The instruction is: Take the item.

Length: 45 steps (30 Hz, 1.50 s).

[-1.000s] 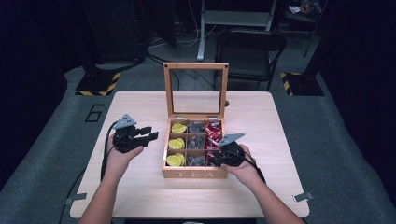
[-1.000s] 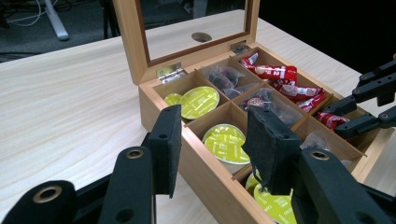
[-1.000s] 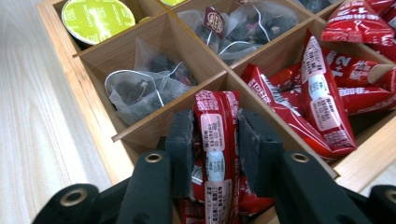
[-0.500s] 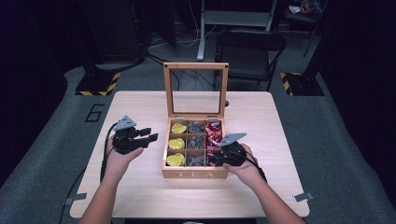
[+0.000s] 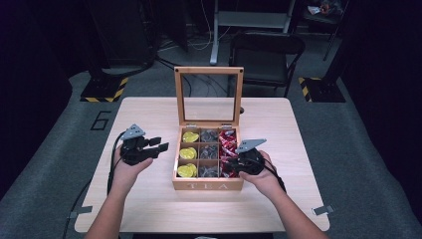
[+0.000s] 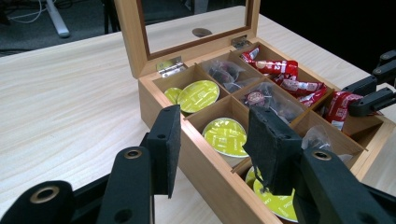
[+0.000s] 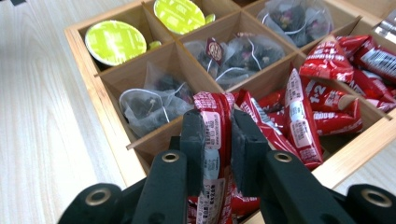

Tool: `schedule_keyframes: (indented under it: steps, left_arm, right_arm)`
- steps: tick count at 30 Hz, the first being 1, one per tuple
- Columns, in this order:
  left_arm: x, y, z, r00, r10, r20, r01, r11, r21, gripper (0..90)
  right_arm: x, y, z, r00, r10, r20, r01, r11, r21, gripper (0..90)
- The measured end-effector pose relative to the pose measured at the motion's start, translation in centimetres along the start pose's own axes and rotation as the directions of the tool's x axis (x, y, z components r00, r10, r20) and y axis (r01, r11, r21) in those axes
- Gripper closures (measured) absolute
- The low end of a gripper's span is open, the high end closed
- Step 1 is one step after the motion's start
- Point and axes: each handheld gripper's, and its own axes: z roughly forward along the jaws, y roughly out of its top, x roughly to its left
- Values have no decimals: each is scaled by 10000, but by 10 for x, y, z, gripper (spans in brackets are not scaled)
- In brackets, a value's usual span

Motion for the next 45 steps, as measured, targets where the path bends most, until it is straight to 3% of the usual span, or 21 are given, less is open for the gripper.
schedule_keyframes:
  steps: [19, 34, 45]
  left_arm:
    - [-1, -1, 0, 10000, -18, -34, 18, 10000, 16, 546]
    - [0, -3, -1, 9999, -68, -85, 68, 10000, 17, 543]
    - [0, -4, 1, 9999, -102, -89, 102, 9999, 62, 542]
  right_arm:
    - [-1, 14, -22, 9997, -82, 234, 94, 9985, -532, 764]
    - [-7, 20, -40, 9986, 140, 506, -89, 9950, -998, 765]
    - [-23, 18, -59, 9948, 388, 946, -272, 9923, -1208, 766]
